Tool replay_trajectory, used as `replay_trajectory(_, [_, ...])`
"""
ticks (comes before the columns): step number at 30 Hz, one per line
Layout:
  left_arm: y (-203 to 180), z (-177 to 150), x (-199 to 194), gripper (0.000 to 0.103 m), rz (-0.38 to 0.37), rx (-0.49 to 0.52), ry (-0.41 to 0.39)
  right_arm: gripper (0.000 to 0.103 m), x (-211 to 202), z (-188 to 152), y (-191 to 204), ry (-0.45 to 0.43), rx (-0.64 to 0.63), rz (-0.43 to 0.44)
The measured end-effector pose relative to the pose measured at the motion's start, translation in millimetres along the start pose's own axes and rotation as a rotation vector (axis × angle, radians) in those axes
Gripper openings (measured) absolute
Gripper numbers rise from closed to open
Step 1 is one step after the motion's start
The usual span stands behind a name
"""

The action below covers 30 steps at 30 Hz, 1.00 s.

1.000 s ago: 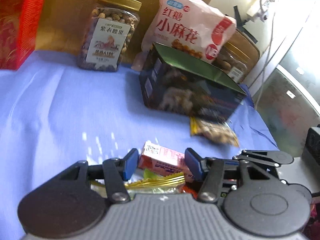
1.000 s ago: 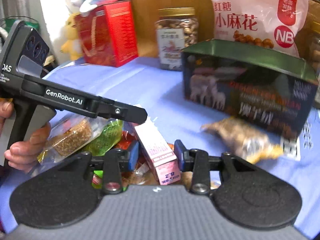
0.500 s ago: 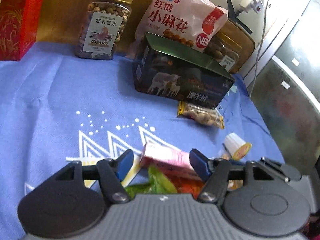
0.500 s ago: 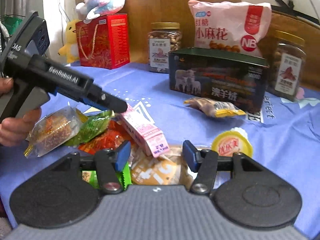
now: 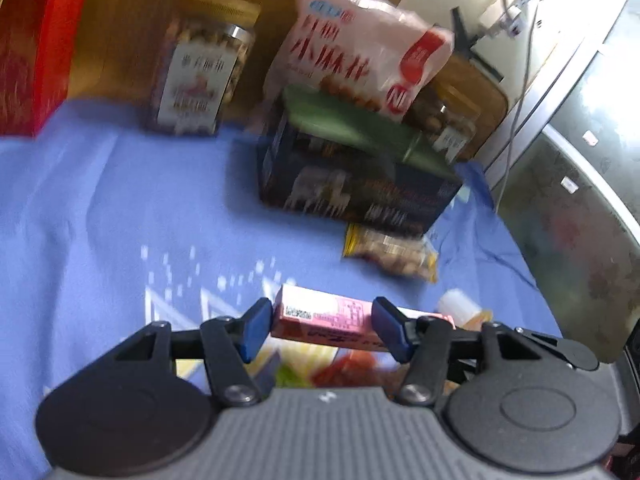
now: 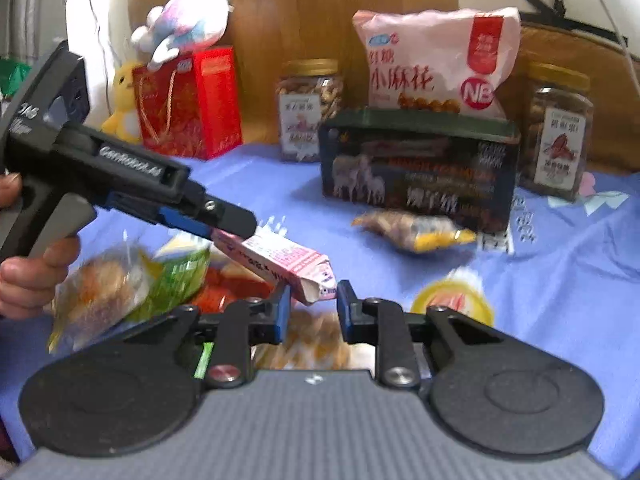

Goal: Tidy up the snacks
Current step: 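Carry the pink carton over the tin and open the left tool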

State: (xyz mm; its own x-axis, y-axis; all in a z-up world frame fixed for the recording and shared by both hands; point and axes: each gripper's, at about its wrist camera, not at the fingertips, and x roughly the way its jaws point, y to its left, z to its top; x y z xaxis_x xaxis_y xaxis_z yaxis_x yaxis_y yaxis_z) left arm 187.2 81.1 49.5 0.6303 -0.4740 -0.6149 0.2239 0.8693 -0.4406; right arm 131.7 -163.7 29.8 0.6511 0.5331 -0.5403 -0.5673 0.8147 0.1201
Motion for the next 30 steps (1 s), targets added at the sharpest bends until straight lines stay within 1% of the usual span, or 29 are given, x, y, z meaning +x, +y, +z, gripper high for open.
replay_trajectory(3, [-7.6,22.9,-0.6,0.055,-0.006,0.015,-0.035,0.027,-1.7,16.1,-4.0,-0.046,-0.022,-0.016])
replay_trajectory(8, [-23.9,67.5,11.7,0.055,-0.015,0.041,-0.095,0.028,5.3,46.9,-20.6,-0.12,-0.077,-0.077])
replay_trajectory(12, [-33.7,101.3,37.3,0.056,-0.009,0.06,-0.122,0.028,21.6,68.2,-44.1,-0.143,-0.082,-0.121])
replay_trajectory(15, [-31.7,117.6,63.2,0.056,-0.013,0.036,-0.105,0.028,38.3,76.1,-64.8,-0.133,-0.062,-0.144])
replay_trajectory(18, [-28.2,124.4,86.3,0.056,-0.005,0.014,-0.086,0.029,53.7,76.6,-78.0,-0.113,-0.046,-0.163])
replay_trajectory(19, [-26.5,126.3,92.9,0.056,-0.001,0.009,-0.08,0.031,57.4,75.5,-80.4,-0.11,-0.046,-0.172])
replay_trajectory(21, [-24.7,127.6,104.9,0.056,0.008,-0.001,-0.065,0.037,61.9,73.8,-83.2,-0.132,-0.052,-0.197])
replay_trajectory(23, [-25.5,126.6,111.0,0.057,0.018,0.003,-0.067,0.038,62.2,74.1,-84.4,-0.148,-0.054,-0.213])
replay_trajectory(26, [-28.5,125.4,109.8,0.058,0.036,0.018,-0.084,0.038,57.1,74.2,-87.0,-0.169,-0.044,-0.235])
replay_trajectory(30, [-32.6,116.0,88.7,0.058,0.006,0.033,-0.105,0.038,38.0,65.3,-91.4,-0.192,0.015,-0.225])
